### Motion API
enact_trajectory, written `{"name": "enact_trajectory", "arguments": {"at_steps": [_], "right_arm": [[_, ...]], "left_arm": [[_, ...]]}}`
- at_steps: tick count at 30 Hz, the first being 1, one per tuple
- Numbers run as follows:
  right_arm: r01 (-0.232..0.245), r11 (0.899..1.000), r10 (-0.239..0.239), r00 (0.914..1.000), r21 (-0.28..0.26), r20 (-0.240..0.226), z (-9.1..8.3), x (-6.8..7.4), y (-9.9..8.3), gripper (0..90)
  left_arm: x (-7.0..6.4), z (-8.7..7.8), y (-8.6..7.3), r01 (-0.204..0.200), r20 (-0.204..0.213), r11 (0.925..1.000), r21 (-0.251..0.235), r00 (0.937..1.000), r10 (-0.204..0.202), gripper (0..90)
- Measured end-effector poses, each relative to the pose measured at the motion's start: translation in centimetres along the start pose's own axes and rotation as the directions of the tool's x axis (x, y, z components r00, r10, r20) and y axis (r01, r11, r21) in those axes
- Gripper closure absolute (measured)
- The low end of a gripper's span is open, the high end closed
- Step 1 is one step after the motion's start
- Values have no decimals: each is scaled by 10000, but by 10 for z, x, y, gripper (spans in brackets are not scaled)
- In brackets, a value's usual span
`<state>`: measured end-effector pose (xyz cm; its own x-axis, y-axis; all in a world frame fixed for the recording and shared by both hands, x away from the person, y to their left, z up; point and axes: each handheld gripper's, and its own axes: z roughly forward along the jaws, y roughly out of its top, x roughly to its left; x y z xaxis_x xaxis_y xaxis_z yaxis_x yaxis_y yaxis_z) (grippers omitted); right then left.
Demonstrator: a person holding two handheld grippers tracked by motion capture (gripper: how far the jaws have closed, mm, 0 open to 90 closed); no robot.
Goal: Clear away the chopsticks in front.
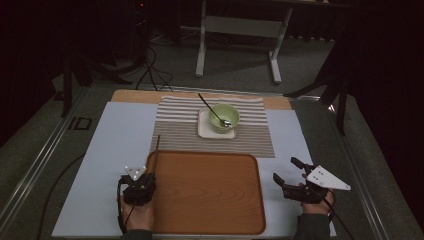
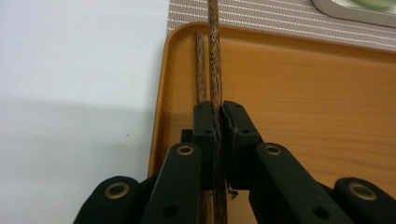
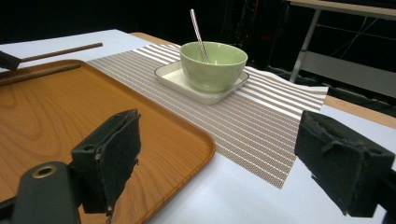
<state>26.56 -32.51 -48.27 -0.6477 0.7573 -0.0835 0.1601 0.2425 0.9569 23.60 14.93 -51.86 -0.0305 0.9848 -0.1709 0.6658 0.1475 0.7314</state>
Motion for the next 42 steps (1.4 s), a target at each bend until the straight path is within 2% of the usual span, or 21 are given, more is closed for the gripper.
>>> {"name": "enact_trajectory", "arguments": {"at_steps": [14,28,42], "right_arm": [[7,10000,-7,10000,-16,12,-1,0,0,139],[16,10000,-16,10000,-31,40,-1,0,1,139],[37,9999,-36,10000,-94,86,-1,0,1,139]], "left_arm": [[-1,-7,-13,56,11,10000,42,10000,-56,853],[-9,-14,-26,-259,8,9996,131,9997,259,853],[-12,-22,-39,-195,1,9992,353,9998,196,853]]}}
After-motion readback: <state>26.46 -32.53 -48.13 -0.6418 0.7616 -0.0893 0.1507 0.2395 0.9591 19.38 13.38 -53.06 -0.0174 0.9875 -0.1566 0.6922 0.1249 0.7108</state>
